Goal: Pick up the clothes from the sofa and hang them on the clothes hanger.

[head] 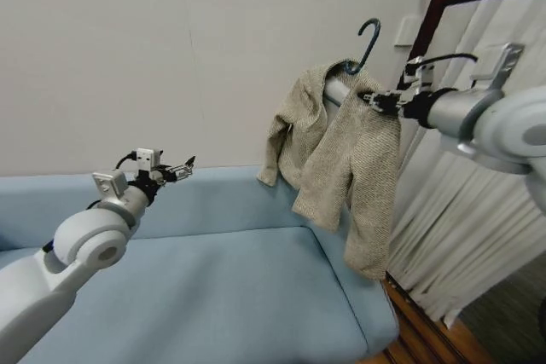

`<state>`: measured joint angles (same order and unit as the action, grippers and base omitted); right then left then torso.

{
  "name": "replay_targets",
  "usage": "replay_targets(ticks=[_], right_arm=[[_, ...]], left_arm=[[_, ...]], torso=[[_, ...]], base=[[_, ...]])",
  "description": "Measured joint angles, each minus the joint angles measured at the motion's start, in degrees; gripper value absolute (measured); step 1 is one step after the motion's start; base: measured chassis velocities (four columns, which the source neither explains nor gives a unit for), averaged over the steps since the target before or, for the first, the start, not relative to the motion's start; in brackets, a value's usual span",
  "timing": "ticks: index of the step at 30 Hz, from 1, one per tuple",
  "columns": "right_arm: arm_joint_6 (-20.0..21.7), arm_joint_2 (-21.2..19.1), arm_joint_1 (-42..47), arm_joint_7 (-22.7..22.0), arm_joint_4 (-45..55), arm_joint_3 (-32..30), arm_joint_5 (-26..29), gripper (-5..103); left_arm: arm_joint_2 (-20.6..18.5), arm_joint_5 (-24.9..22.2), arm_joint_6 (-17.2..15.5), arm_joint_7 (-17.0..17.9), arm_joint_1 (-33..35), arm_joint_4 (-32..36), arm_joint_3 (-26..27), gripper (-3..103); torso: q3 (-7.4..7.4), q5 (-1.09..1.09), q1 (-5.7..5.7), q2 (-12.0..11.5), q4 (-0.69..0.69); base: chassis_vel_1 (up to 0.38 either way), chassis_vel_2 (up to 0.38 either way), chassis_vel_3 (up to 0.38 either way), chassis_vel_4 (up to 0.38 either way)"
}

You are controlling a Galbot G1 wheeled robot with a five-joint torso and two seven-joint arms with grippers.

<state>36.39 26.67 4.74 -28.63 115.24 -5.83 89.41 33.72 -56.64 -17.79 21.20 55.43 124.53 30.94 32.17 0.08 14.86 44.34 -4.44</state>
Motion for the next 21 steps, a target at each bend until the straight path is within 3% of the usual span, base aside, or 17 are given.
replay_targets(ticks=[4, 7, 9, 11, 13, 18, 21], right_arm=[[-1.9, 3.6, 6.3, 2.2, 0.8, -1.0, -7.6, 10], [-2.0, 5.4, 8.1, 2.7, 0.8, -1.0, -11.2, 10], [-0.8, 7.5, 10.6, 2.6, 1.2, -0.9, -20.0, 10], [0.0, 7.7, 11.1, 2.3, 1.4, -0.9, -21.8, 10], [3.6, 7.4, 11.4, -0.9, 3.3, -1.3, -24.2, 10], [5.4, 3.6, 7.0, -6.1, 5.6, -1.3, -18.7, 10], [5.6, -0.2, 0.7, -10.0, 5.3, 0.6, -10.9, 10]], left_arm=[[6.5, 4.5, 3.0, -3.0, 10.0, -0.6, 6.2, 100], [8.4, 6.0, 3.6, -3.6, 12.7, -0.3, 7.3, 100], [10.8, 8.5, 4.3, -4.9, 16.9, 1.1, 9.6, 100], [11.2, 8.9, 4.3, -5.3, 17.9, 1.6, 10.3, 100], [13.6, 10.5, 4.4, -7.6, 22.3, 4.2, 14.1, 100], [16.3, 12.8, 4.7, -10.8, 27.6, 7.3, 19.1, 100], [17.5, 14.3, 5.1, -11.7, 29.6, 8.5, 20.9, 100]], torso=[[-0.01, -0.02, -0.01, 0.0, -0.01], [-0.01, -0.01, -0.01, 0.0, -0.01], [0.00, 0.00, 0.00, 0.0, -0.01], [0.00, 0.01, 0.00, 0.0, -0.01], [-0.01, 0.02, 0.00, 0.0, 0.00], [-0.02, 0.01, -0.01, 0.0, -0.02], [-0.01, 0.01, -0.01, 0.0, -0.02]], base=[[0.000, 0.000, 0.000, 0.000], [0.000, 0.000, 0.000, 0.000], [0.000, 0.000, 0.000, 0.000], [0.000, 0.000, 0.000, 0.000], [0.000, 0.000, 0.000, 0.000], [0.000, 0.000, 0.000, 0.000], [0.000, 0.000, 0.000, 0.000]])
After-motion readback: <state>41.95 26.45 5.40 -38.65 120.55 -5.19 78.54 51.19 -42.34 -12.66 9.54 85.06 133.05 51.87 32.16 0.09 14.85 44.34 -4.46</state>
